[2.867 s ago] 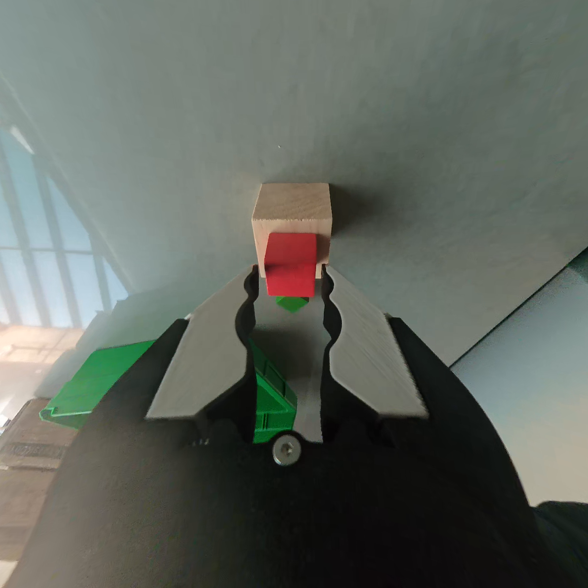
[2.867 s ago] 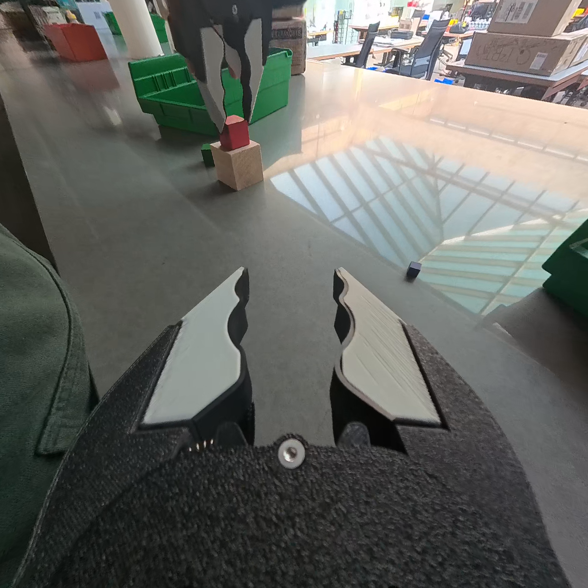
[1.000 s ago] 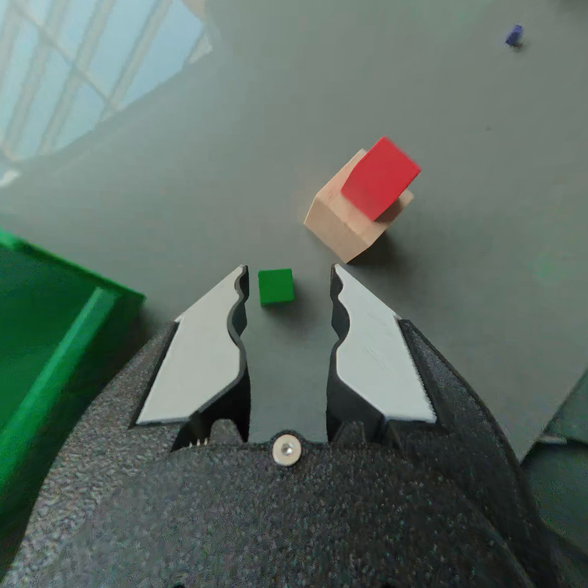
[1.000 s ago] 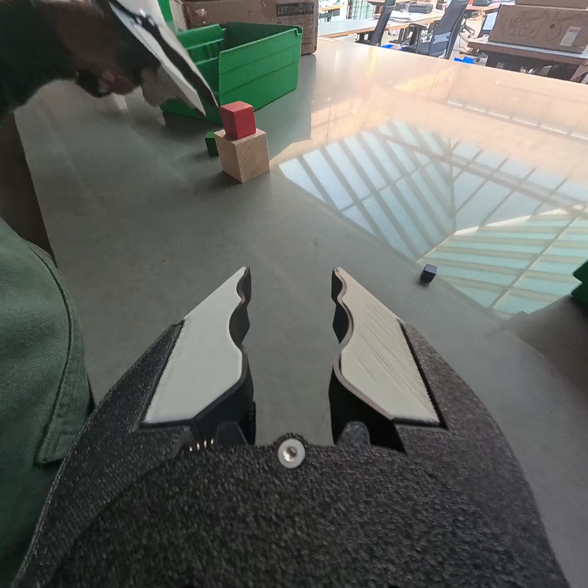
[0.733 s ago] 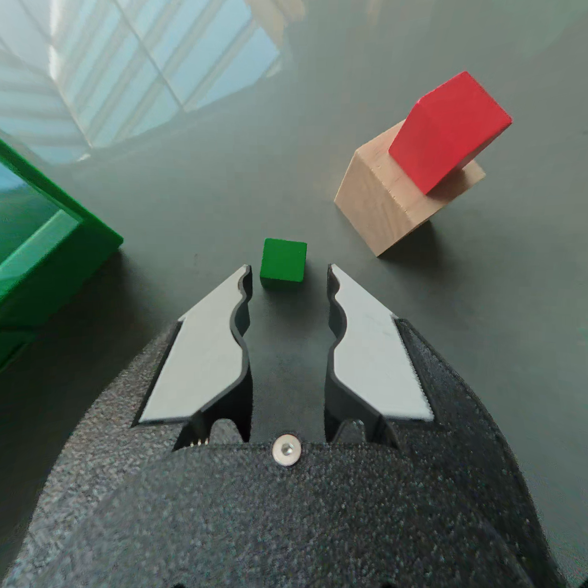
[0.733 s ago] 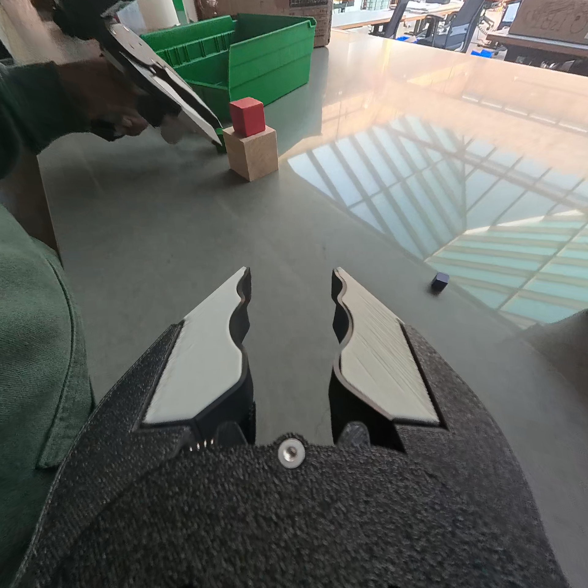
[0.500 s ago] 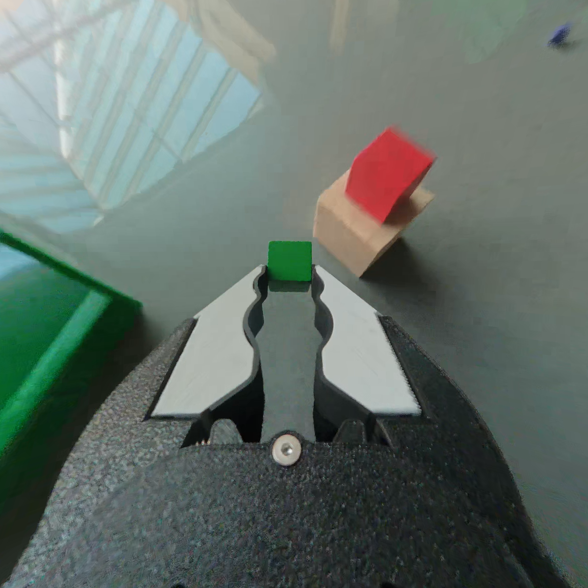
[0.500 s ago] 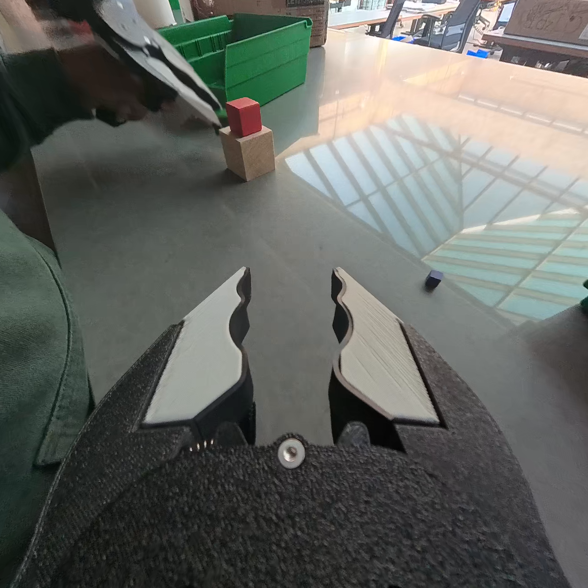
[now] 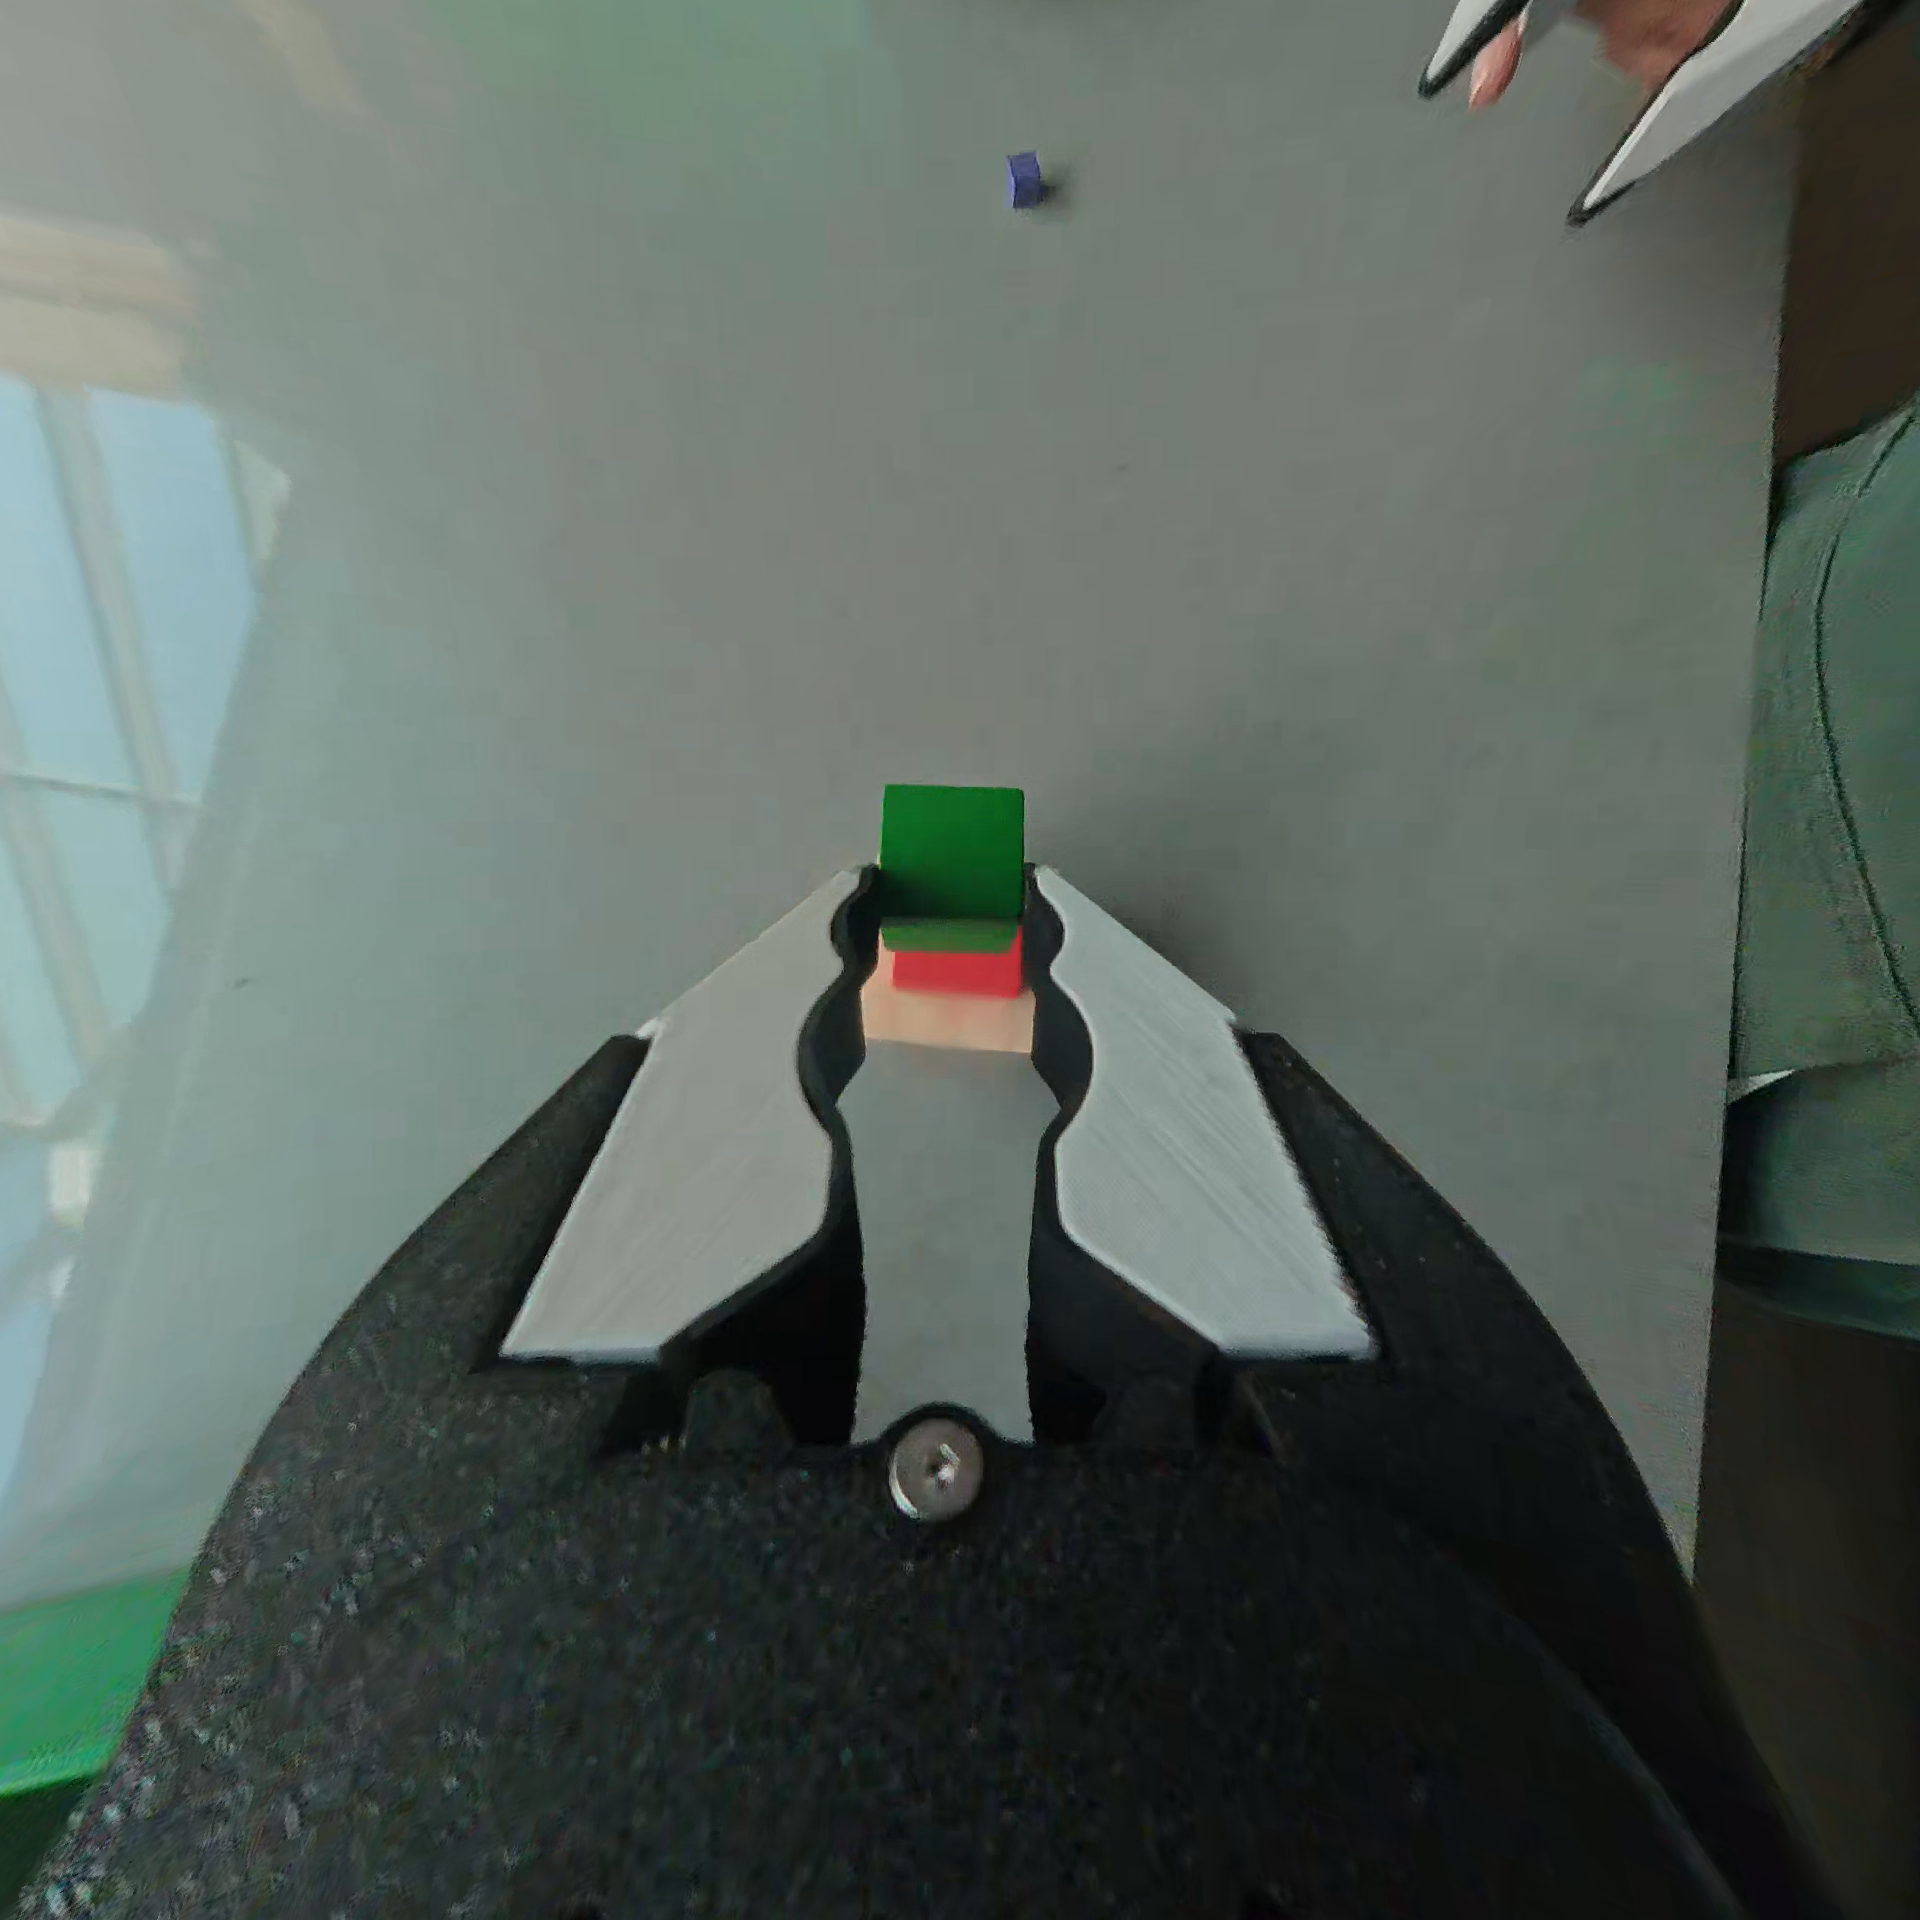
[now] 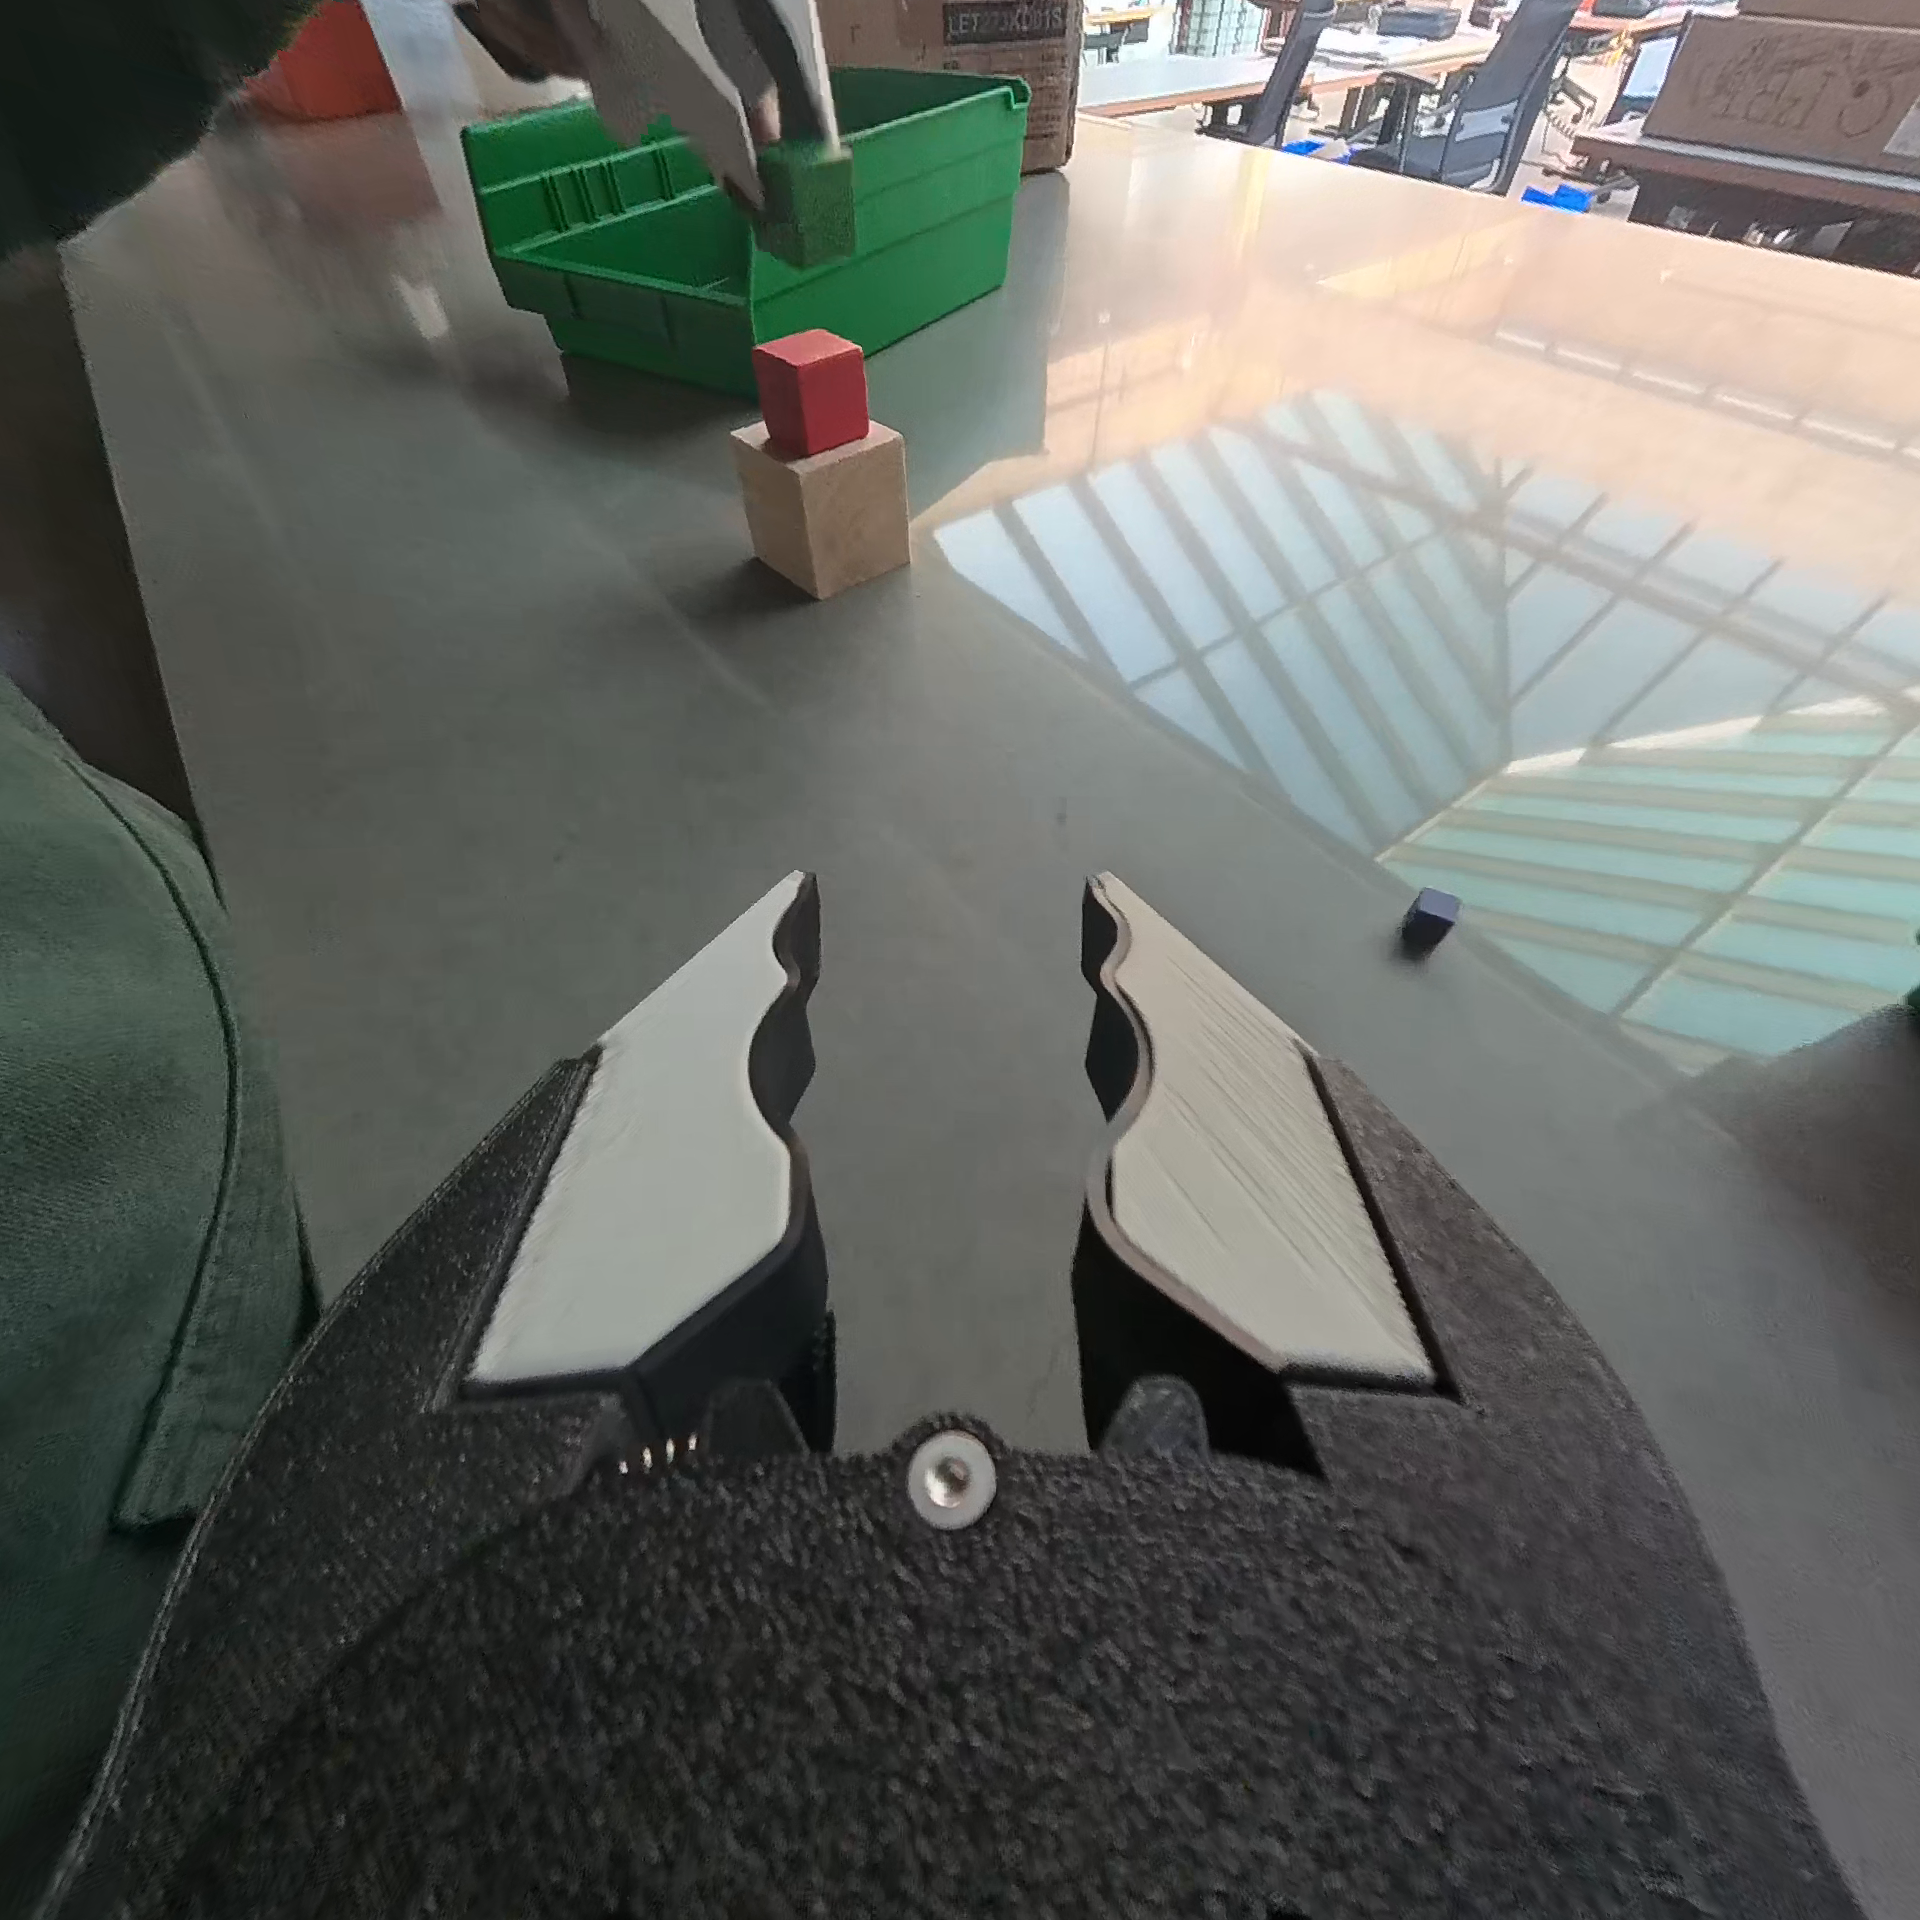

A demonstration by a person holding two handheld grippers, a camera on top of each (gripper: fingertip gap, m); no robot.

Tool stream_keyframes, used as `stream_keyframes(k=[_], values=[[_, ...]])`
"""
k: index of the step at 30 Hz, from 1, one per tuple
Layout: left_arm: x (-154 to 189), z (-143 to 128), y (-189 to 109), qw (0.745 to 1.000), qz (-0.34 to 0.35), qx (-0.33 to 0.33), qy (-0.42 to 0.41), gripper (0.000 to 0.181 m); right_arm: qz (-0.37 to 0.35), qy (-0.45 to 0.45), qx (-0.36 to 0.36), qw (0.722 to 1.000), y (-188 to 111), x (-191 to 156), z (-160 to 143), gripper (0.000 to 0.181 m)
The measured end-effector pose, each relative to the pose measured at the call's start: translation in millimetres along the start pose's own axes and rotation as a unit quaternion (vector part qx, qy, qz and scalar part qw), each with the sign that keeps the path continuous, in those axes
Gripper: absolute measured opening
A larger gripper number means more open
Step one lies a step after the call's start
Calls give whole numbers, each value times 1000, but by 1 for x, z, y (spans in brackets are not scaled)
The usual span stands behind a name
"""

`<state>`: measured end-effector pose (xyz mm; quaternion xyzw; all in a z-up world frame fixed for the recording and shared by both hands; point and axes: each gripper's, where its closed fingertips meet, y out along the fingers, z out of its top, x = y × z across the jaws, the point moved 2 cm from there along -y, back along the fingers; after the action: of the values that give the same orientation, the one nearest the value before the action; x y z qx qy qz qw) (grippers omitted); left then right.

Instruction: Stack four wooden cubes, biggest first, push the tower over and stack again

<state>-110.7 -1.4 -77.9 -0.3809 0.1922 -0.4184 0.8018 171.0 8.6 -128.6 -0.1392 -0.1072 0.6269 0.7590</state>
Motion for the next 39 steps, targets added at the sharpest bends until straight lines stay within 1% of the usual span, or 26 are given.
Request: stream_keyframes(k=[5,17,39], values=[[1,-11,10,1000,-2,2,-6,26,-12,10,0,1000,-6,4,-3,50],[3,-19,16,1000,1,15,-9,26,-5,4,-7,1000,0,0,-1,50],[2,-23,19,1000,-12,5,2,27,-8,7,-8,1000,-1,-2,-1,50]])
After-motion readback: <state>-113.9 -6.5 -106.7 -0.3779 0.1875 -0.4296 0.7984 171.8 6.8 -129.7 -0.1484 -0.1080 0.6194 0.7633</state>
